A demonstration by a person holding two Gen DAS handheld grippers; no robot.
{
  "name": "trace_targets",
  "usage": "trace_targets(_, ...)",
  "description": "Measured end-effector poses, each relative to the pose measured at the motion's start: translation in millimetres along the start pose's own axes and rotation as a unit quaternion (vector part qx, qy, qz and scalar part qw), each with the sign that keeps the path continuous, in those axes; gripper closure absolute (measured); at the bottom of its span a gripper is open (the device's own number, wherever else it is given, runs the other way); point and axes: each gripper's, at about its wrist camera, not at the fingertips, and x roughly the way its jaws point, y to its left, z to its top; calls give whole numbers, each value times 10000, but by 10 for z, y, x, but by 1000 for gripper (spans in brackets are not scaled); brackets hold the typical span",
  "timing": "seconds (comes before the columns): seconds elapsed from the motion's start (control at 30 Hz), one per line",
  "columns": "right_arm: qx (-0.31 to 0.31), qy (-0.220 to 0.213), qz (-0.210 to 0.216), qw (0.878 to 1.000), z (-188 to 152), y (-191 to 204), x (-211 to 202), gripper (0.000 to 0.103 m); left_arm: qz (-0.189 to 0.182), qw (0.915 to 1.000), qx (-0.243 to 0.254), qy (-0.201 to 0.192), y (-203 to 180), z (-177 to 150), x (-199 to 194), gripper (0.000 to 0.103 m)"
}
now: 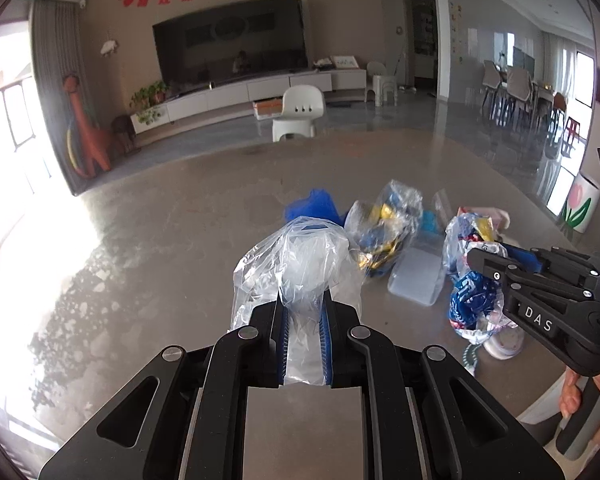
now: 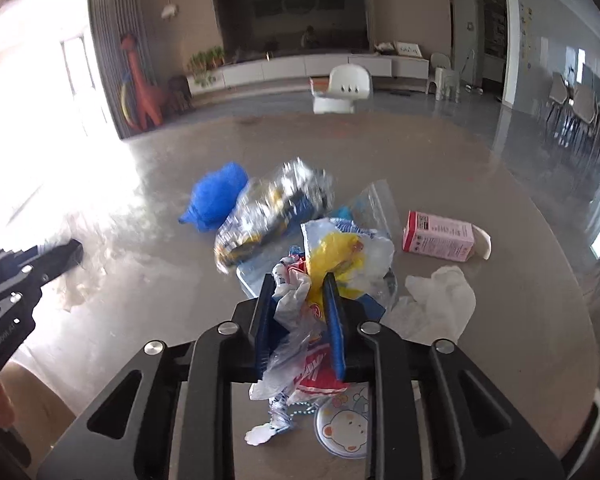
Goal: Collect trash
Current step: 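Carry both bags to the white bin and release them inside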
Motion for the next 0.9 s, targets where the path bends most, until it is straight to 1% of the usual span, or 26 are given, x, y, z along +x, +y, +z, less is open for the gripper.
trace_targets(0.1, 28, -339, 70, 9994, 109, -2, -335, 79, -4, 9998, 26, -180, -38, 104, -181, 91)
trace_targets(0.2, 17, -608, 59, 9981, 161, -38, -702, 79, -167, 9993, 50, -317, -146, 198, -339, 91)
trace_targets(0.27, 3, -791, -15, 9969, 192, -102, -942, 79, -329, 9986, 88, -402, -291, 259, -426, 91)
trace_targets(0.3, -8, -890, -92, 9960, 199, -158, -1091, 79, -389, 9982, 107, -437, -352, 271, -454, 91)
trace_targets(0.4, -13, -1076, -350, 9936, 194, -371, -1462, 79, -732, 9957, 178, -544, -631, 339, -546, 91)
trace_targets(0.47, -7, -1173, -631, 9911, 169, -542, -1694, 79, -984, 9930, 295, -578, -878, 381, -589, 91)
trace_targets(0.67, 217, -1305, -1291, 9828, -14, -1115, -2215, 79, -1707, 9810, 691, -614, -1672, 430, -653, 91)
trace_targets(0.73, 274, -1299, -1464, 9803, -109, -1262, -2307, 79, -1941, 9755, 830, -624, -1949, 432, -665, 91)
trace_targets(0.9, 503, -1246, -1916, 9722, -379, -1708, -2477, 79, -2385, 9618, 1186, -635, -2596, 406, -695, 91)
